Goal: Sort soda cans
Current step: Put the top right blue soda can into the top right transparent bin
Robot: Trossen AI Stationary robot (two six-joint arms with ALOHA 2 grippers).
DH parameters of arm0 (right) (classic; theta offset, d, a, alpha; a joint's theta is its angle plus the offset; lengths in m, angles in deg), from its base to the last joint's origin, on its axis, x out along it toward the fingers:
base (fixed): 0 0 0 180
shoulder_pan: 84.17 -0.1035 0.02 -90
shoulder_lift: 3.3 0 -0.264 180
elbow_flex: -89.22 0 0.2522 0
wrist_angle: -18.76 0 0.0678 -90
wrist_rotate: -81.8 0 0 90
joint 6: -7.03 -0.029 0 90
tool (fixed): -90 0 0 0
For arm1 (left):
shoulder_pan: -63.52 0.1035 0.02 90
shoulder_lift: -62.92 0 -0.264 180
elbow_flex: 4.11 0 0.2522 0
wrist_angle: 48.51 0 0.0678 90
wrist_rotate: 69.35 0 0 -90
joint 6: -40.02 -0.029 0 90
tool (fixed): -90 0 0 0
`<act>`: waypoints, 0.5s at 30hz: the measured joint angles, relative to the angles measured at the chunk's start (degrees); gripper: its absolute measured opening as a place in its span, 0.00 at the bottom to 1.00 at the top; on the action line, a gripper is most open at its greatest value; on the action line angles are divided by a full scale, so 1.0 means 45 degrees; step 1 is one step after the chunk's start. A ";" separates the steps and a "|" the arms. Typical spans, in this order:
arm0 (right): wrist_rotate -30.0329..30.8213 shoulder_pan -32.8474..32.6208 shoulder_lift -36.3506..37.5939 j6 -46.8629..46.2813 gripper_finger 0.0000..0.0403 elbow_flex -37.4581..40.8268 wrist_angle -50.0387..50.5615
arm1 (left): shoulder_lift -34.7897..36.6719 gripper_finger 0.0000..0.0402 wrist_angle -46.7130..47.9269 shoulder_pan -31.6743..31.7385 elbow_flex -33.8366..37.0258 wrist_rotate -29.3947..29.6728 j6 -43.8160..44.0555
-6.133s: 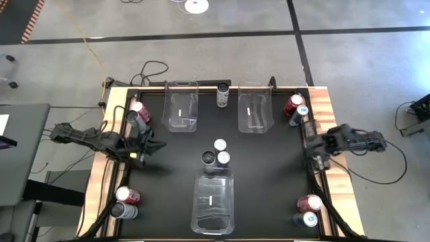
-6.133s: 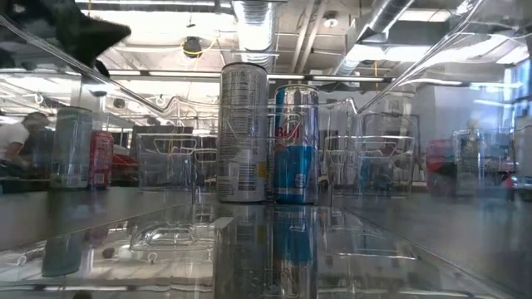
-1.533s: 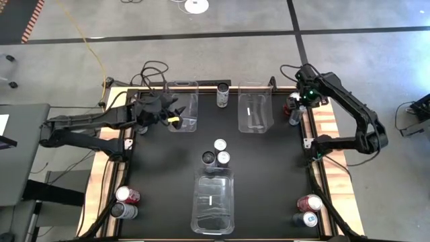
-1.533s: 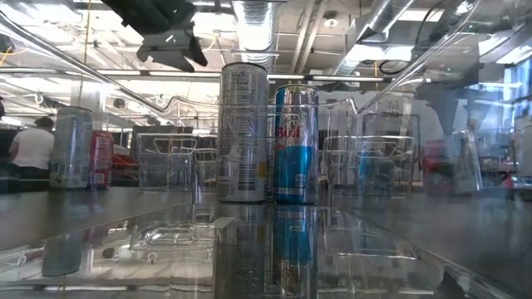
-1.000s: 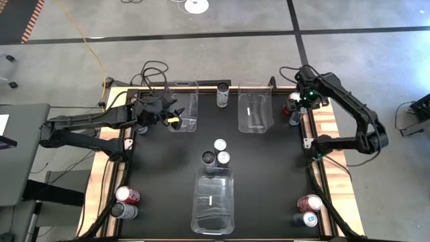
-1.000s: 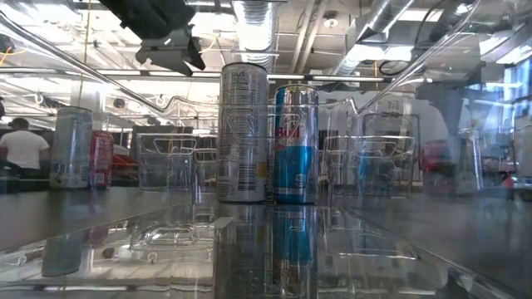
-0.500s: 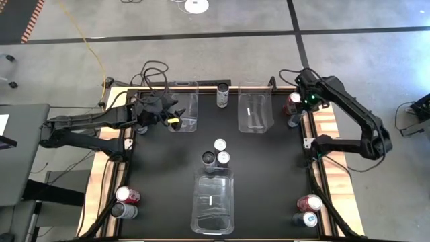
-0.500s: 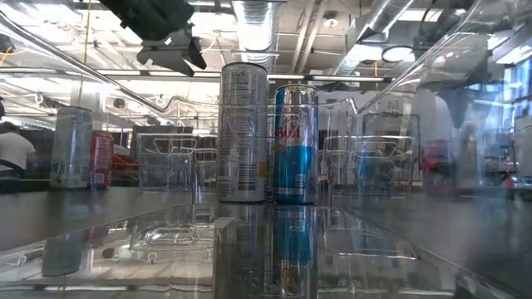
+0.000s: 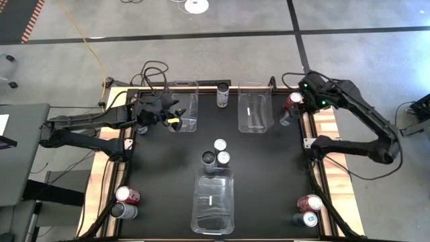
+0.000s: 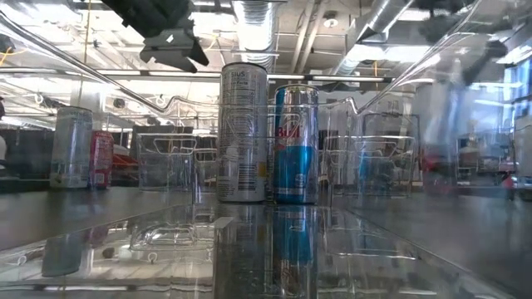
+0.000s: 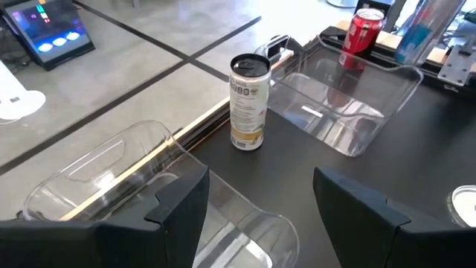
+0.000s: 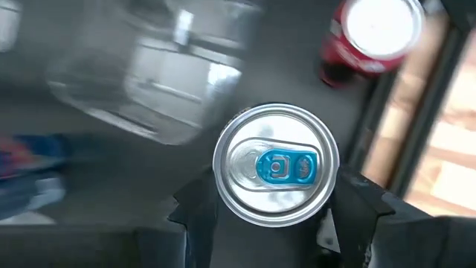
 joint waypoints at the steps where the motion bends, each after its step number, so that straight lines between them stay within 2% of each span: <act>1: 0.0002 -0.0283 -0.0147 -0.0154 0.51 -0.0380 -0.0029 | 0.0000 0.59 -0.0010 0.0000 -0.0005 0.0000 0.0006; 6: 0.0014 -0.1092 -0.1311 -0.0113 0.51 -0.2202 -0.0439 | 0.0000 0.59 0.0035 0.0000 -0.0020 -0.0019 0.0005; 15: 0.0068 -0.0506 -0.4637 0.2386 0.51 -0.4682 -0.2142 | 0.0000 0.59 0.0048 0.0000 -0.0031 -0.0097 0.0006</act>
